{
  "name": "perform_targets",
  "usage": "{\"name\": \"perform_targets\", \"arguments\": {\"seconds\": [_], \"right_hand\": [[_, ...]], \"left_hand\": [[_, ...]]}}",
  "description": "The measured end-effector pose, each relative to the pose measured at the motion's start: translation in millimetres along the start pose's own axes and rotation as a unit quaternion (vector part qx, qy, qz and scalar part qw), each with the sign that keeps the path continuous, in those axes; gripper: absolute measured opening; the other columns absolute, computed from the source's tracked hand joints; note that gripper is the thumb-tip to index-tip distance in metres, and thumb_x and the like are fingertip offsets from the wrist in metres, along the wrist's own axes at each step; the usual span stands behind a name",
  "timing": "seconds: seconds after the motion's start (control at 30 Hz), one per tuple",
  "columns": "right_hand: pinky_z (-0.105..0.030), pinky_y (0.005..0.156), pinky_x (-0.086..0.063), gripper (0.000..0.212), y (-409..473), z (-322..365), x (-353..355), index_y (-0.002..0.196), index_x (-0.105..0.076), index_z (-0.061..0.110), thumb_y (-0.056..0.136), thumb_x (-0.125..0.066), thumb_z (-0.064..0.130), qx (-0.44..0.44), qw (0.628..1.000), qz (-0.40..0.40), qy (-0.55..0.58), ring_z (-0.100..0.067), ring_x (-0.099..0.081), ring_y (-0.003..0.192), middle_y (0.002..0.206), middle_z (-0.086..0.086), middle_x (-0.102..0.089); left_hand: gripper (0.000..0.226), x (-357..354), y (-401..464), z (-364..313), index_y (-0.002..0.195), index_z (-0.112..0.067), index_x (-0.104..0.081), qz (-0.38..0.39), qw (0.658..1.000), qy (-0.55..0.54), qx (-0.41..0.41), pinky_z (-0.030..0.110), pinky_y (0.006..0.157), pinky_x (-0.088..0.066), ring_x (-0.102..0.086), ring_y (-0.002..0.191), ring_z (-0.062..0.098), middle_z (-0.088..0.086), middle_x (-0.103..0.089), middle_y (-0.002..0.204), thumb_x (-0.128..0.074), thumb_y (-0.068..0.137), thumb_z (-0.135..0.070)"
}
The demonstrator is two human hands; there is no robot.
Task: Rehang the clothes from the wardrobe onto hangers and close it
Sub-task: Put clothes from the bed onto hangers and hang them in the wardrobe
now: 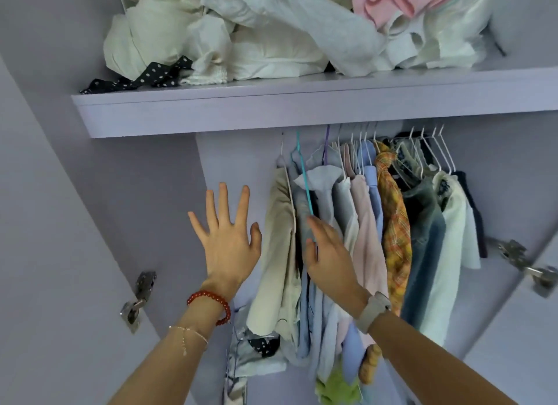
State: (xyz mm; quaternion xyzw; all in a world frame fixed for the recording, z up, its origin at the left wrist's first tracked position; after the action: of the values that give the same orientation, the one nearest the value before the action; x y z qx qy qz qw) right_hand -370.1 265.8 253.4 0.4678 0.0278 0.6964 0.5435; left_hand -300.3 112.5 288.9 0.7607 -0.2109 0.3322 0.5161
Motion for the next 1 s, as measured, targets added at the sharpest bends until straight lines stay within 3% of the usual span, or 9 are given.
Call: {"name": "perform_targets", "arguments": {"seconds": [0.07,0.17,0.27,0.33,0.4,0.5,0.63,0.87,1.0], "right_hand": [[-0.052,0.099,-0.041,0.038,-39,-14,21,0.122,-0.055,-0.004,0.084,-0.051,0.002,0.032,0.994,-0.031,-0.101,-0.038,-0.050,0.120,0.125,-0.021,-0.056],[-0.059,0.096,-0.040,0.043,-108,-48,45,0.122,-0.055,-0.003,0.080,-0.061,0.000,-0.029,0.982,-0.006,-0.189,-0.044,-0.046,0.121,0.128,-0.023,-0.053],[-0.054,0.103,-0.035,0.044,-195,-78,70,0.129,-0.048,-0.003,0.086,-0.055,0.003,-0.159,0.968,0.019,-0.195,-0.042,-0.040,0.127,0.135,-0.023,-0.045],[-0.048,0.107,-0.032,0.044,-260,-92,90,0.132,-0.045,0.000,0.089,-0.051,0.007,-0.229,0.950,0.013,-0.211,-0.039,-0.037,0.130,0.139,-0.021,-0.042],[-0.041,0.112,-0.024,0.045,-327,-103,114,0.138,-0.037,0.007,0.094,-0.044,0.015,-0.314,0.921,0.017,-0.231,-0.030,-0.027,0.137,0.147,-0.014,-0.032],[-0.031,0.110,-0.019,0.047,-426,-116,161,0.142,-0.029,0.016,0.096,-0.036,0.025,-0.446,0.857,-0.003,-0.257,-0.020,-0.020,0.140,0.151,-0.004,-0.024],[-0.031,0.105,-0.024,0.042,-544,-112,225,0.136,-0.038,0.013,0.095,-0.038,0.022,-0.582,0.764,-0.075,-0.268,-0.023,-0.030,0.133,0.144,-0.006,-0.035],[-0.037,0.110,-0.024,0.041,-744,-88,307,0.136,-0.041,0.009,0.096,-0.036,0.018,-0.741,0.589,-0.238,-0.218,-0.024,-0.028,0.135,0.145,-0.009,-0.037],[-0.041,0.107,-0.028,0.040,-855,-85,340,0.134,-0.041,0.006,0.096,-0.037,0.017,-0.797,0.480,-0.325,-0.171,-0.027,-0.029,0.133,0.143,-0.010,-0.038]], "left_hand": [[0.061,-16,-35,-10,0.142,-0.020,-0.033,0.033,0.999,-0.004,-0.026,0.066,0.105,-0.002,-0.014,0.140,0.039,0.016,-0.022,0.151,-0.056,0.086,-0.020],[0.054,-39,-95,-34,0.134,-0.013,-0.047,0.091,0.993,-0.015,-0.073,0.069,0.100,-0.013,-0.031,0.133,0.042,0.019,-0.037,0.144,-0.051,0.082,-0.023],[0.053,-64,-166,-70,0.132,-0.010,-0.050,0.183,0.973,-0.036,-0.133,0.068,0.101,-0.020,-0.038,0.130,0.041,0.019,-0.042,0.141,-0.058,0.082,-0.027],[0.057,-78,-212,-102,0.136,-0.013,-0.045,0.265,0.947,-0.064,-0.170,0.065,0.105,-0.018,-0.032,0.134,0.037,0.016,-0.036,0.145,-0.063,0.084,-0.028],[0.059,-91,-256,-140,0.142,-0.017,-0.033,0.341,0.910,-0.073,-0.224,0.058,0.110,-0.011,-0.019,0.141,0.029,0.009,-0.023,0.152,-0.053,0.089,-0.033],[0.056,-100,-321,-210,0.146,-0.024,-0.018,0.406,0.844,-0.077,-0.343,0.044,0.114,-0.007,-0.008,0.142,0.017,0.000,-0.012,0.155,-0.032,0.095,-0.042],[0.053,-77,-412,-310,0.146,-0.023,-0.021,0.445,0.738,-0.122,-0.493,0.034,0.113,-0.017,-0.015,0.141,0.016,0.001,-0.015,0.154,-0.030,0.096,-0.041],[0.048,-20,-560,-468,0.141,-0.024,-0.033,0.454,0.592,-0.166,-0.645,0.032,0.108,-0.026,-0.035,0.130,0.022,0.000,-0.025,0.151,-0.034,0.095,-0.038],[0.046,1,-647,-534,0.141,-0.023,-0.033,0.474,0.520,-0.168,-0.691,0.031,0.106,-0.026,-0.035,0.129,0.022,0.000,-0.025,0.151,-0.035,0.096,-0.035]]}}
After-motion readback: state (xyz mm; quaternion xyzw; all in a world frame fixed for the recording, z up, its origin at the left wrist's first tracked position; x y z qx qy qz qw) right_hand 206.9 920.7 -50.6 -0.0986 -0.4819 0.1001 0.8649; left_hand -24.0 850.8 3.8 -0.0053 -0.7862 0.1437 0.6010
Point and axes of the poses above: each hand's wrist, its own y-axis towards the middle knuckle, its own x-axis out of the back of the hand, z = x × y, the point moved 5 cm from there along y, towards the middle knuckle
